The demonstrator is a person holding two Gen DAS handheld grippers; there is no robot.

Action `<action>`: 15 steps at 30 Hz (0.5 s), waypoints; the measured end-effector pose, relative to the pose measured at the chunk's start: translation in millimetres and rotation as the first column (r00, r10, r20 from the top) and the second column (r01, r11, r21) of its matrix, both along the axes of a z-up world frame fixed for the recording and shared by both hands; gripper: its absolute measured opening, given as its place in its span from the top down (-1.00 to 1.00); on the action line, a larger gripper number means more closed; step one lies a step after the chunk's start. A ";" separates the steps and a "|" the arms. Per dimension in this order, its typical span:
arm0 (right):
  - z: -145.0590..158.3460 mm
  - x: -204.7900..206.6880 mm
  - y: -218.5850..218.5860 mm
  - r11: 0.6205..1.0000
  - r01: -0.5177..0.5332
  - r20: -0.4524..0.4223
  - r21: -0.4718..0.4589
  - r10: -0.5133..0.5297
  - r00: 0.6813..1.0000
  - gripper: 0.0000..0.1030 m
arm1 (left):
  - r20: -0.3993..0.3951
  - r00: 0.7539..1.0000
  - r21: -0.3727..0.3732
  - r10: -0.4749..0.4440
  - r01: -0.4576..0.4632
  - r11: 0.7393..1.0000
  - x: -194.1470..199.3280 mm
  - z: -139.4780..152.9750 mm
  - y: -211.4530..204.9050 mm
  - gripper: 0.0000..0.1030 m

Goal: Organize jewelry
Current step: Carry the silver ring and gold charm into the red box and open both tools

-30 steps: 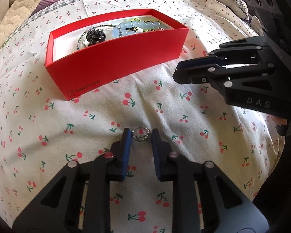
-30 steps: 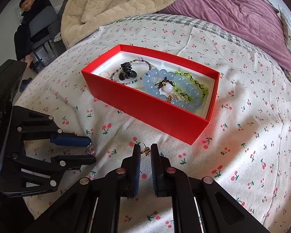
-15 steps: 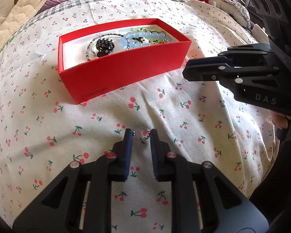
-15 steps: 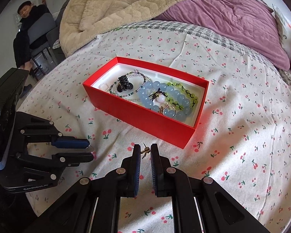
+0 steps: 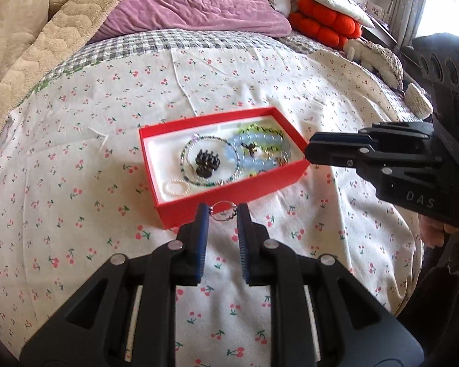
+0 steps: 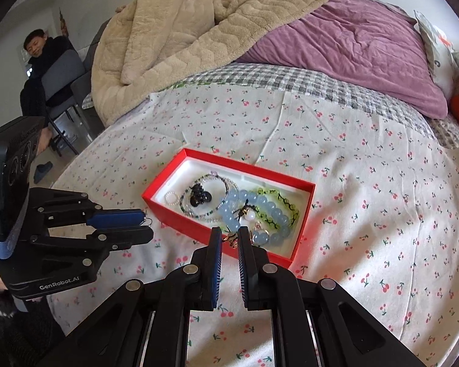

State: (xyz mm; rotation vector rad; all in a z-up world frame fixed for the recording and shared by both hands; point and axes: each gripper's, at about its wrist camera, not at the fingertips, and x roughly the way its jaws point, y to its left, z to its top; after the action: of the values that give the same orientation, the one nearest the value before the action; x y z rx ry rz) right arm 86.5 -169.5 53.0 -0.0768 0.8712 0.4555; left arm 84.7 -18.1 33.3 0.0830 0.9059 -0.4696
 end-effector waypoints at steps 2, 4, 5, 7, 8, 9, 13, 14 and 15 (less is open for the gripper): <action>4.5 7.4 1.4 1.000 0.011 -0.001 0.018 -0.011 1.000 0.80 | 0.013 1.000 0.003 0.003 -0.003 1.000 9.4 4.5 -0.9 0.60; 6.6 15.9 3.7 0.999 0.022 -0.010 0.034 -0.021 1.000 0.80 | 0.023 1.000 0.014 0.006 -0.006 1.000 21.1 6.4 -1.7 0.60; 6.5 21.3 4.7 0.999 0.027 -0.018 0.043 -0.026 1.000 0.80 | 0.028 1.000 0.017 0.010 -0.011 1.000 26.5 6.6 -1.9 0.60; 4.6 31.0 7.7 0.998 0.038 -0.035 0.054 -0.036 0.999 0.80 | 0.025 0.999 0.005 0.026 -0.026 1.000 38.2 5.2 -0.4 0.60; 3.3 35.4 9.3 0.997 0.042 -0.044 0.057 -0.039 0.998 0.80 | 0.021 0.999 -0.001 0.035 -0.035 0.999 43.1 4.4 0.8 0.60; 1.8 39.5 10.7 0.997 0.045 -0.051 0.061 -0.042 0.998 0.80 | 0.021 0.999 -0.006 0.045 -0.044 0.999 46.7 3.3 1.8 0.60; -5.3 56.9 11.3 0.993 0.073 -0.084 0.094 -0.065 0.994 0.80 | 0.007 0.997 -0.013 0.078 -0.078 0.997 63.8 -2.5 4.7 0.60; -8.0 61.3 10.4 0.991 0.083 -0.096 0.103 -0.073 0.993 0.80 | 0.001 0.996 -0.009 0.085 -0.085 0.996 67.8 -4.9 4.9 0.60; -10.7 65.1 9.4 0.990 0.091 -0.105 0.111 -0.080 0.991 0.80 | -0.006 0.996 -0.008 0.091 -0.092 0.996 71.7 -6.9 5.2 0.60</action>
State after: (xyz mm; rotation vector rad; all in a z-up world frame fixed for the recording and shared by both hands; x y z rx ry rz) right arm 151.6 -160.0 42.3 0.0908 0.9415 0.4315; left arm 156.4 -12.9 26.4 0.0324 0.9091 -0.3885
